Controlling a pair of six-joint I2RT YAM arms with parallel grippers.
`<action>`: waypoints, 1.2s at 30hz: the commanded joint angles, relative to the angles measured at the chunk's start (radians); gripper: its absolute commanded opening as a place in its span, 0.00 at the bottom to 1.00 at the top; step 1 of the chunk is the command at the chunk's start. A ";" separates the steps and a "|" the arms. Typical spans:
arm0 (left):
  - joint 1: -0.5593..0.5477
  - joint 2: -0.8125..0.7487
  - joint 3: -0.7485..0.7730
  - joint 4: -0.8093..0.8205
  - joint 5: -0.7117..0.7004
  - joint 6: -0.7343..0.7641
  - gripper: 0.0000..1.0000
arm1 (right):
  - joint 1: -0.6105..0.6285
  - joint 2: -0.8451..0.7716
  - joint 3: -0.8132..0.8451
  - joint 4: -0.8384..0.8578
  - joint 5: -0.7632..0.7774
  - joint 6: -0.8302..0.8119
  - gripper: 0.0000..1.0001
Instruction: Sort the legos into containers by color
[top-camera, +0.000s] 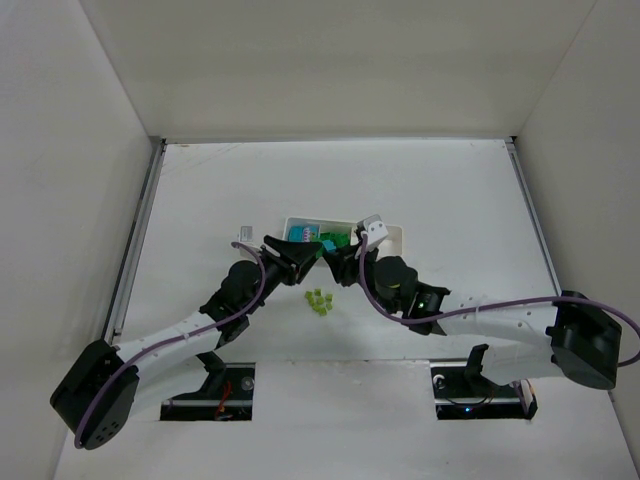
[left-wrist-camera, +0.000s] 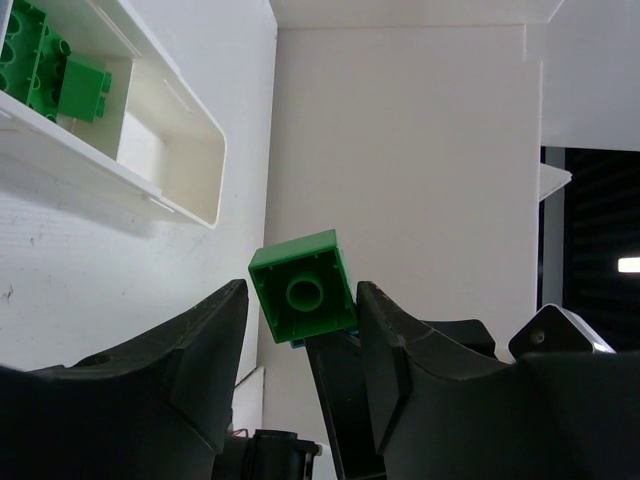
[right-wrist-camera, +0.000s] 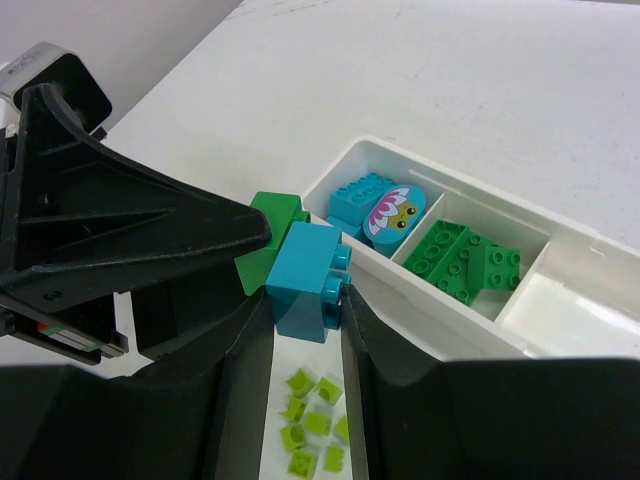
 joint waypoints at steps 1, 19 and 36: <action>0.003 -0.007 0.045 0.003 0.001 0.009 0.44 | -0.004 -0.010 0.003 0.035 0.026 -0.010 0.29; 0.007 -0.015 0.028 0.072 0.018 0.023 0.16 | -0.002 0.036 0.012 0.012 0.140 -0.025 0.29; 0.232 -0.211 -0.008 -0.107 0.090 0.170 0.11 | -0.056 0.191 0.144 -0.001 -0.027 0.077 0.31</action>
